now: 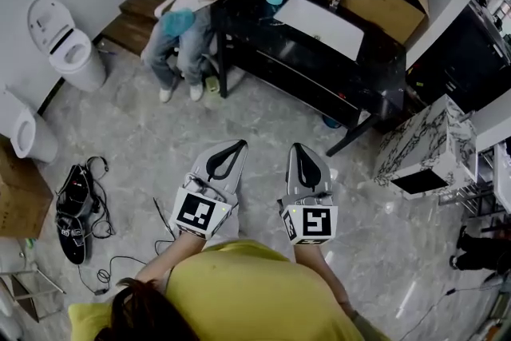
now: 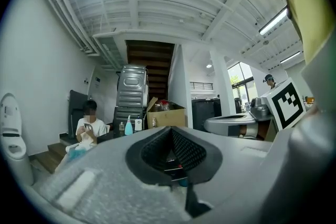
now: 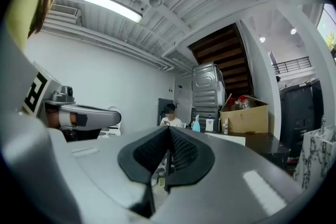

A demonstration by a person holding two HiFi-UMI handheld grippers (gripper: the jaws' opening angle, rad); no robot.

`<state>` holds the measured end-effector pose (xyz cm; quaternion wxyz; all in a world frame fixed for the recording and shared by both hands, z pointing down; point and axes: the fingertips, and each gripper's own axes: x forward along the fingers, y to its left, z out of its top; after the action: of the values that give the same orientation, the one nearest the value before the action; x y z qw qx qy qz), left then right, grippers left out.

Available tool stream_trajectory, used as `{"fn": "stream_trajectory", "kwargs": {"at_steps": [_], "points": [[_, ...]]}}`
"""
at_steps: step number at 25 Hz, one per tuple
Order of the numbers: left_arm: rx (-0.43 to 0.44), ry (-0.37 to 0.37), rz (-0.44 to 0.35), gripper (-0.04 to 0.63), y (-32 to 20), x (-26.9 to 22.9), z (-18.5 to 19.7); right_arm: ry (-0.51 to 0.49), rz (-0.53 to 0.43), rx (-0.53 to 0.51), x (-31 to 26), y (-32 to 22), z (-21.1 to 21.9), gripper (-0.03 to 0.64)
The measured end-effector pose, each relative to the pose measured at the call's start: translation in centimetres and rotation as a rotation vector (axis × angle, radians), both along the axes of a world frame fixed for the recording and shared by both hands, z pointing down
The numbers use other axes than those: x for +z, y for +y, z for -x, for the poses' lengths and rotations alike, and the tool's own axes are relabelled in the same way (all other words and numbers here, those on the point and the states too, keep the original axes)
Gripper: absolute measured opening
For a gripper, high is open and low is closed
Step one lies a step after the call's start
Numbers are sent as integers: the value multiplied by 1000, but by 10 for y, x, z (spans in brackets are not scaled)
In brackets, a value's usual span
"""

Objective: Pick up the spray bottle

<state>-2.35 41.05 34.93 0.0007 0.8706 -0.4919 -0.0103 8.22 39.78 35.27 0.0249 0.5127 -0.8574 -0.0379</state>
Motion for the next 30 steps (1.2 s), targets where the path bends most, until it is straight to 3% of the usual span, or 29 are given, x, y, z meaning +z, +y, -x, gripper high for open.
{"fn": "stream_trajectory", "kwargs": {"at_steps": [4, 6, 15, 30], "points": [[0, 6, -27, 13, -60, -3, 14, 21, -6, -1, 2, -54, 13, 0], [12, 12, -33, 65, -91, -4, 19, 29, -6, 2, 1, -82, 21, 0], [71, 2, -31, 100, -209, -5, 36, 27, -17, 34, -1, -200, 45, 1], [106, 67, 15, 133, -295, 13, 49, 46, 15, 75, 16, -278, 47, 1]]}}
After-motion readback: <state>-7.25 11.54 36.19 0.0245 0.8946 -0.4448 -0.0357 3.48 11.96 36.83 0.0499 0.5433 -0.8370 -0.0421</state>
